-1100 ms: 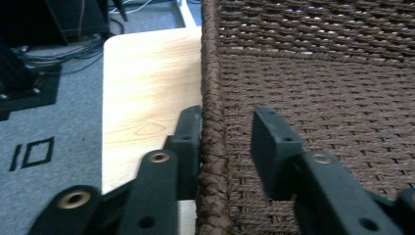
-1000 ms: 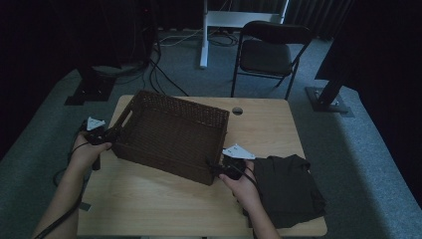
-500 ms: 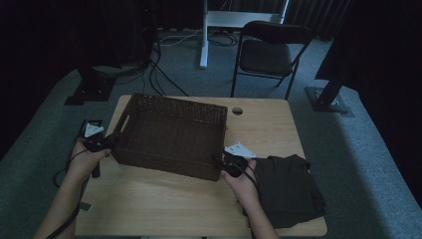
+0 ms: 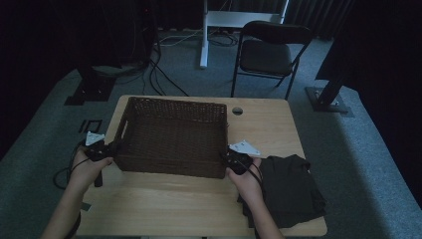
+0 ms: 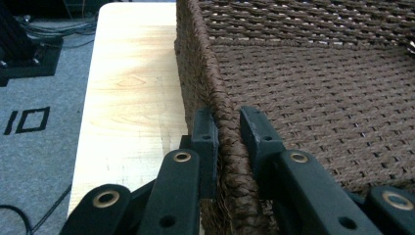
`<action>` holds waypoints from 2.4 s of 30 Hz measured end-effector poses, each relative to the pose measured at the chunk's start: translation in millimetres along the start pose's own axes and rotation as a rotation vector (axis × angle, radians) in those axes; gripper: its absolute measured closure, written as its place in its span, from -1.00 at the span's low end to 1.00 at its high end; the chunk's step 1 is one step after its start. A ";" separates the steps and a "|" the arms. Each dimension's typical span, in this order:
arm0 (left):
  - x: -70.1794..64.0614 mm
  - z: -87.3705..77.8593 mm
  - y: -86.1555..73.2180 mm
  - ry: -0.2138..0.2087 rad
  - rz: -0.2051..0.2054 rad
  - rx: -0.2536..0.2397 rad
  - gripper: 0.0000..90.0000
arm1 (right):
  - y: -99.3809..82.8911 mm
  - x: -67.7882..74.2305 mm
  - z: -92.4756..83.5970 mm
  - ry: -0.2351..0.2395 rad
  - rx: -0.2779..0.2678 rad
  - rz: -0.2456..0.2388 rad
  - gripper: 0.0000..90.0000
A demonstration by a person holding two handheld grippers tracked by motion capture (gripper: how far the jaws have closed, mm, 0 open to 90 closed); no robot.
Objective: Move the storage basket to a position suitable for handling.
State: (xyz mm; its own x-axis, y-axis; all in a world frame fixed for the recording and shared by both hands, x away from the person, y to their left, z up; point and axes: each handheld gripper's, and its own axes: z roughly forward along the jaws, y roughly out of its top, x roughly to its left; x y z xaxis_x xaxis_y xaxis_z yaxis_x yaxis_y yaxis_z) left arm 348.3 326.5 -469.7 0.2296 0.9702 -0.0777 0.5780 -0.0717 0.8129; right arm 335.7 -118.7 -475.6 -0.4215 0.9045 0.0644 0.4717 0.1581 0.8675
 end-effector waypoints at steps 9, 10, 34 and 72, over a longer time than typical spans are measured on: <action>-8.1 -13.6 -9.2 0.014 0.013 0.017 0.74 | -5.3 1.8 -9.7 0.003 0.007 -0.006 0.44; -9.2 -15.5 -10.3 0.019 0.017 0.019 0.74 | -6.2 2.1 -11.1 0.006 0.006 -0.006 0.44; -8.5 -47.4 -31.9 0.018 0.006 0.032 0.73 | -19.7 19.8 -32.4 0.045 0.014 -0.008 0.45; 4.4 -62.8 -26.5 -0.067 0.045 -0.029 -0.43 | -5.8 22.4 -37.5 0.151 -0.025 -0.062 -0.72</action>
State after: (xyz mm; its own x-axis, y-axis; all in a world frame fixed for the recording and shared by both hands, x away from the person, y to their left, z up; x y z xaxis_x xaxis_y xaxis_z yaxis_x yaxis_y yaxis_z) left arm 284.8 347.2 -455.3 0.3071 0.9484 -0.0786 0.5430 -0.1068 0.8329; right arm 294.5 -114.2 -460.7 -0.5616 0.8233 0.0824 0.4227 0.1998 0.8840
